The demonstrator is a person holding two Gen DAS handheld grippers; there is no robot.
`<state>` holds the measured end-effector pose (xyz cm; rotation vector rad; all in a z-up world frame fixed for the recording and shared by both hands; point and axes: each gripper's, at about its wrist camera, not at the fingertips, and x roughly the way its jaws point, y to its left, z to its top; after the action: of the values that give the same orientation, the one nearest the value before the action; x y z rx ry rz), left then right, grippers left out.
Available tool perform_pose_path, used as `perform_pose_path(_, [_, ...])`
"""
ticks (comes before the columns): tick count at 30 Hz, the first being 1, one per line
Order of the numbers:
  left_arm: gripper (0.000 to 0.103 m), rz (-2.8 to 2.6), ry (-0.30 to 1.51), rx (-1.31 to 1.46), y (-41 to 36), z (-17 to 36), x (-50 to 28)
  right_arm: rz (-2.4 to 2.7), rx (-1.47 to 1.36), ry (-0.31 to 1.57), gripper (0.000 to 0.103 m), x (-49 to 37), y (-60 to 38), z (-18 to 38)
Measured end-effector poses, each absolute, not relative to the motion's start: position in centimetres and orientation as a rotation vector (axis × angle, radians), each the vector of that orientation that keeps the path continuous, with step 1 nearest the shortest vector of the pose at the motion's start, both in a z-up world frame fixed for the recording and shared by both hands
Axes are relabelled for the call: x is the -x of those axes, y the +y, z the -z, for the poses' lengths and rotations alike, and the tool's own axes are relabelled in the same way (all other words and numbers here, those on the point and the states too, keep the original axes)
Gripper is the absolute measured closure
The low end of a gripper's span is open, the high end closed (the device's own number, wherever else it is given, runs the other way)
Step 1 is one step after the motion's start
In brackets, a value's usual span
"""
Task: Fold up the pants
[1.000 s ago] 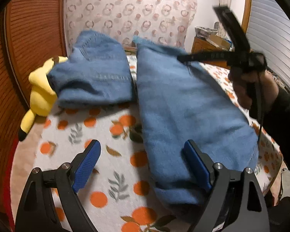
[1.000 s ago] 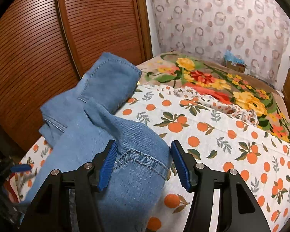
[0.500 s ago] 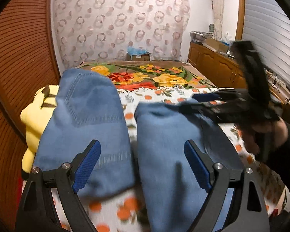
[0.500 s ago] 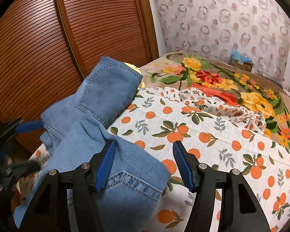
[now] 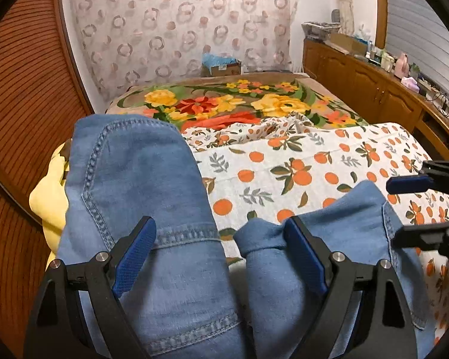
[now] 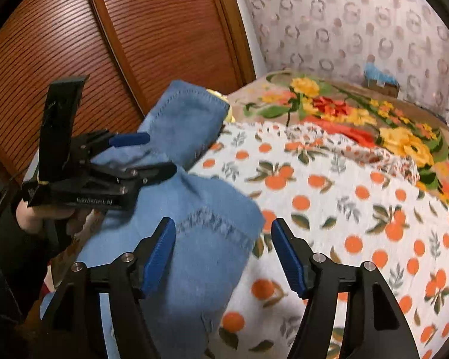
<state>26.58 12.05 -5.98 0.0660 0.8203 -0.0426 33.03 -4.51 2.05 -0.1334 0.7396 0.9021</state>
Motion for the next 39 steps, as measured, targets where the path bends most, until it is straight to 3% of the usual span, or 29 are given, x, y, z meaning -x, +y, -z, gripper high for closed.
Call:
perform_pose_path(23, [0.015,0.1,0.816,0.087,11.2,7.1,-18.0,-0.967,0.09,0.897,0.029,-33.5,-2.0,1.5])
perform_pose_path(27, [0.027,0.128,0.829,0.11,10.9,7.8,-17.9,-0.998,0.039,0.931,0.029,-34.4,-1.7,2.4])
perform_pose_path(31, [0.042,0.149,0.84,0.114,10.3,8.2,-18.0,-1.017,0.023,0.935,0.033,-34.9,-1.3,2.9])
perform_pose_path(35, [0.044,0.152,0.845,0.119,10.0,8.6,-18.0,-1.013,0.033,0.93,0.039,-34.6,-1.1,3.0])
perform_pose_path(38, [0.046,0.16,0.845,0.124,10.0,8.6,-17.9,-1.02,0.041,0.917,0.049,-34.1,-1.3,2.8])
perform_pose_path(39, [0.047,0.162,0.845,0.124,9.9,8.6,-17.9,-1.026,0.041,0.912,0.057,-33.9,-1.3,2.6])
